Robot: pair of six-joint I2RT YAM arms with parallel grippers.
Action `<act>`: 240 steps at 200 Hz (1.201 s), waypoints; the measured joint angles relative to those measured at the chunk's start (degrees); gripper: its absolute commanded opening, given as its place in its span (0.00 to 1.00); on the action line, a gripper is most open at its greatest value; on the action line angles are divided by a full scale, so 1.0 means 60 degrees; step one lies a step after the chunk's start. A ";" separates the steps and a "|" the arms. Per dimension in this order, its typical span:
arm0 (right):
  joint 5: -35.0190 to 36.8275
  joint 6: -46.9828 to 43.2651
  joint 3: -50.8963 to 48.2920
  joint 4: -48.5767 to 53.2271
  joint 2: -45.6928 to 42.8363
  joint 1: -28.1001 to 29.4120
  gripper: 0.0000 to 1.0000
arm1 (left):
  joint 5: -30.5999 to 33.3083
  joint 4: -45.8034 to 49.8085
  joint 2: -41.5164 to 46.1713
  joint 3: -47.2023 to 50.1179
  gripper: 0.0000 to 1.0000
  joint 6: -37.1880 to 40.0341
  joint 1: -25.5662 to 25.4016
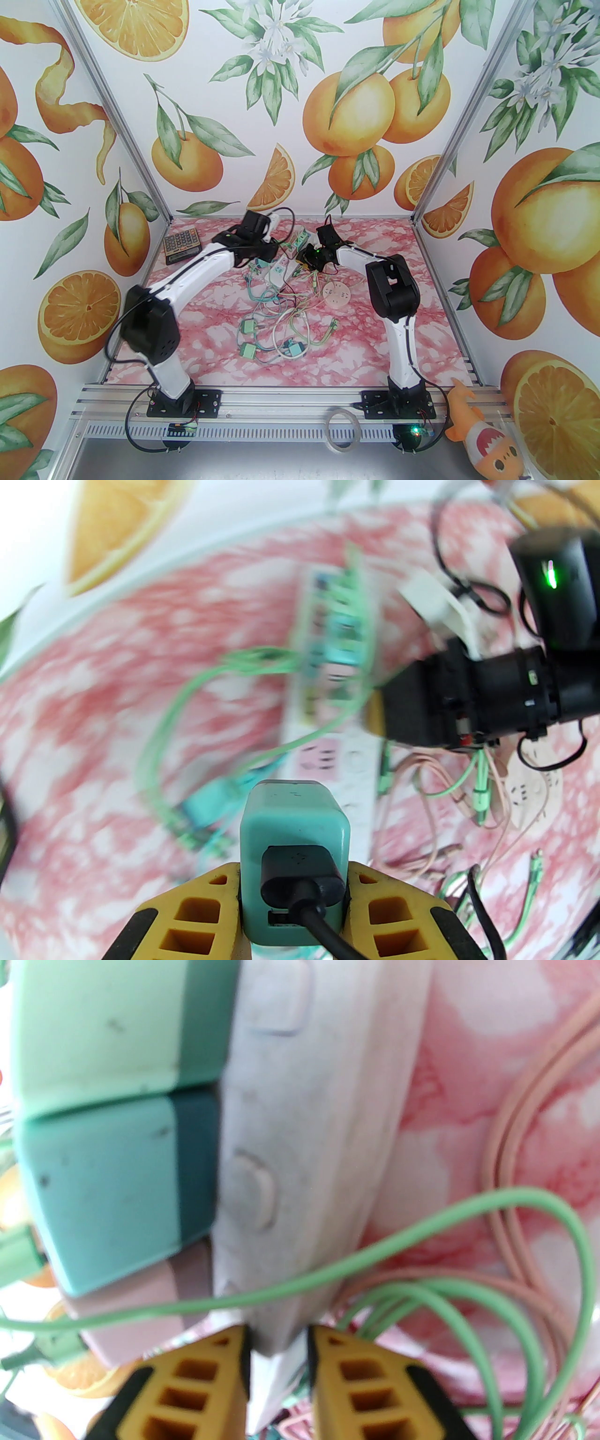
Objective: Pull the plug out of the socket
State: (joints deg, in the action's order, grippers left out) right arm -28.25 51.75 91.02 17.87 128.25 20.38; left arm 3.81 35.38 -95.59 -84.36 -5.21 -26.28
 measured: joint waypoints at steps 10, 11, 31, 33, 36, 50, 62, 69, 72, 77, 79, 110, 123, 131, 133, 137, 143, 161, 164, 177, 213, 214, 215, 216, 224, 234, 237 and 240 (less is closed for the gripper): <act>0.0000 0.0000 0.0015 0.0015 0.0004 0.0000 0.26 | 0.0149 -0.0004 0.0455 0.0393 0.20 -0.0138 0.0273; 0.0000 0.0000 0.0018 0.0015 0.0004 0.0000 0.26 | 0.0168 0.0004 0.0532 0.0459 0.20 -0.0160 0.0313; 0.0000 0.0000 0.0058 0.0062 0.0018 0.0000 0.26 | 0.0379 0.0073 0.1366 0.1366 0.20 -0.0517 0.0936; 0.0000 0.0000 0.0062 0.0062 0.0018 0.0000 0.26 | 0.0386 0.0076 0.1424 0.1435 0.20 -0.0568 0.0994; 0.0000 0.0000 0.0062 0.0062 0.0022 0.0004 0.26 | 0.0404 0.0106 0.1530 0.1570 0.20 -0.0608 0.1100; 0.0000 0.0000 0.0087 0.0087 0.0026 0.0000 0.27 | 0.0517 0.0215 0.1920 0.2113 0.20 -0.0900 0.1559; -0.0004 0.0000 0.0120 0.0102 0.0047 0.0000 0.26 | 0.0605 0.0331 0.2149 0.2492 0.21 -0.1104 0.1923; -0.0004 0.0000 0.0138 0.0127 0.0055 0.0000 0.27 | 0.0634 0.0404 0.2273 0.2707 0.21 -0.1195 0.2113; -0.0004 0.0000 0.0146 0.0135 0.0055 0.0000 0.27 | 0.0637 0.0433 0.2306 0.2772 0.21 -0.1235 0.2178; -0.0004 0.0000 0.0153 0.0153 0.0058 0.0000 0.26 | 0.0696 0.0488 0.2386 0.2929 0.21 -0.1311 0.2313; -0.0004 0.0000 0.0157 0.0157 0.0058 0.0000 0.26 | 0.0718 0.0506 0.2404 0.2965 0.20 -0.1322 0.2342; 0.0000 -0.0004 0.0208 0.0244 0.0069 0.0000 0.27 | 0.1304 0.0943 0.2517 0.3483 0.21 -0.1577 0.2681; 0.0000 -0.0004 0.0226 0.0262 0.0073 0.0000 0.27 | 0.1490 0.1111 0.2495 0.3690 0.22 -0.1643 0.2758; 0.0000 -0.0004 0.0226 0.0270 0.0073 0.0000 0.27 | 0.1632 0.1235 0.2441 0.3781 0.22 -0.1683 0.2805; 0.0000 -0.0007 0.0226 0.0270 0.0073 0.0000 0.27 | 0.1654 0.1257 0.2426 0.3796 0.22 -0.1694 0.2809; 0.0000 -0.0007 0.0237 0.0277 0.0073 0.0000 0.27 | 0.1734 0.1293 0.2368 0.3829 0.21 -0.1723 0.2823; 0.0000 -0.0029 0.0255 0.0288 0.0084 0.0000 0.27 | 0.1865 0.1370 0.2259 0.3843 0.21 -0.1759 0.2838; -0.0004 -0.0044 0.0328 0.0386 0.0113 0.0000 0.27 | 0.2269 0.1585 0.1756 0.3843 0.21 -0.1829 0.2852; 0.0000 -0.0047 0.0335 0.0401 0.0120 0.0000 0.27 | 0.2357 0.1632 0.1661 0.3843 0.21 -0.1832 0.2852; 0.0000 -0.0073 0.0379 0.0466 0.0131 0.0000 0.27 | 0.2667 0.1818 0.1246 0.3840 0.21 -0.1832 0.2856; 0.0033 -0.0113 0.0426 0.0535 0.0146 0.0004 0.28 | 0.3271 0.2197 0.0539 0.3829 0.23 -0.1818 0.2856; 0.0033 -0.0113 0.0426 0.0535 0.0146 0.0004 0.28 | 0.3275 0.2208 0.0525 0.3829 0.23 -0.1818 0.2856; 0.0033 -0.0113 0.0430 0.0535 0.0146 0.0004 0.28 | 0.3293 0.2211 0.0514 0.3829 0.23 -0.1818 0.2856; 0.0033 -0.0113 0.0430 0.0535 0.0146 0.0004 0.28 | 0.3319 0.2218 0.0492 0.3825 0.24 -0.1814 0.2852; 0.0033 -0.0113 0.0437 0.0550 0.0149 0.0004 0.28 | 0.3421 0.2299 0.0364 0.3792 0.25 -0.1818 0.2856; 0.0033 -0.0117 0.0437 0.0561 0.0149 0.0004 0.28 | 0.3512 0.2371 0.0175 0.3756 0.26 -0.1814 0.2856; 0.0033 -0.0117 0.0437 0.0561 0.0149 0.0004 0.28 | 0.3544 0.2390 0.0127 0.3741 0.26 -0.1818 0.2852; 0.0033 -0.0117 0.0437 0.0561 0.0149 0.0004 0.28 | 0.3555 0.2404 0.0062 0.3730 0.27 -0.1814 0.2856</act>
State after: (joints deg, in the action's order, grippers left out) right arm -28.05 51.05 93.65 21.23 129.14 20.40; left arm 25.15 49.80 -95.22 -61.98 -16.10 -9.15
